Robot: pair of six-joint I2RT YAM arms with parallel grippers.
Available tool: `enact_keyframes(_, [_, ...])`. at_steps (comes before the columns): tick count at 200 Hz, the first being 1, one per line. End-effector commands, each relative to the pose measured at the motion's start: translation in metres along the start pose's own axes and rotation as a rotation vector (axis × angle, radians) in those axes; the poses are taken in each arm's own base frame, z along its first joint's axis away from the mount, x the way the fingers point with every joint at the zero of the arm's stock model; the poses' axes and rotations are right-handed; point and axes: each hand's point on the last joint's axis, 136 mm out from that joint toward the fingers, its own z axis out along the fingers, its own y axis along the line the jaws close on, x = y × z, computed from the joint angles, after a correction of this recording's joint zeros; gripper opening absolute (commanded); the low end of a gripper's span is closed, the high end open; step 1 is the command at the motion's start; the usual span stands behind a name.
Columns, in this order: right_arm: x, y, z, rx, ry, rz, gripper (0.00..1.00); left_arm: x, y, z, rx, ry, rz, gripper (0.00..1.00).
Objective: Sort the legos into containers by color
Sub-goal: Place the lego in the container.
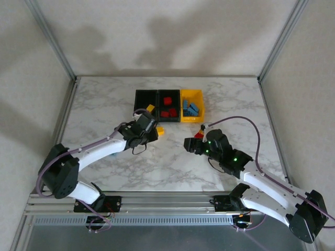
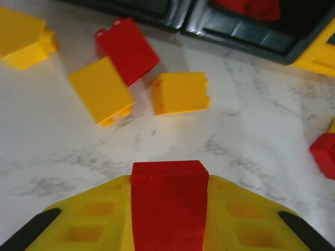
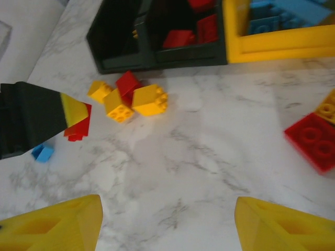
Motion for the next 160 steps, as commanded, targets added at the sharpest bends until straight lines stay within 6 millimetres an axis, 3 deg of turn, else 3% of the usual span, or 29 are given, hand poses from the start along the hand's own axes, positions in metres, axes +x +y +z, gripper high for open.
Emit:
enact_keyframes(1, [0.007,-0.021,-0.001,0.074,0.004,0.048,0.68,-0.017,-0.028,0.005,0.044,-0.029,0.03,0.24])
enact_keyframes(34, [0.005,-0.019,0.0,0.057,0.0,0.062,0.68,-0.042,-0.061,0.018,0.056,-0.055,0.068,0.23])
enact_keyframes(67, [0.002,-0.018,0.0,0.067,0.006,0.058,0.68,-0.065,-0.079,0.04,0.016,-0.072,0.104,0.23])
enact_keyframes(160, [0.007,-0.03,-0.015,0.103,-0.008,0.078,0.68,-0.116,-0.083,0.121,-0.102,-0.067,0.108,0.24])
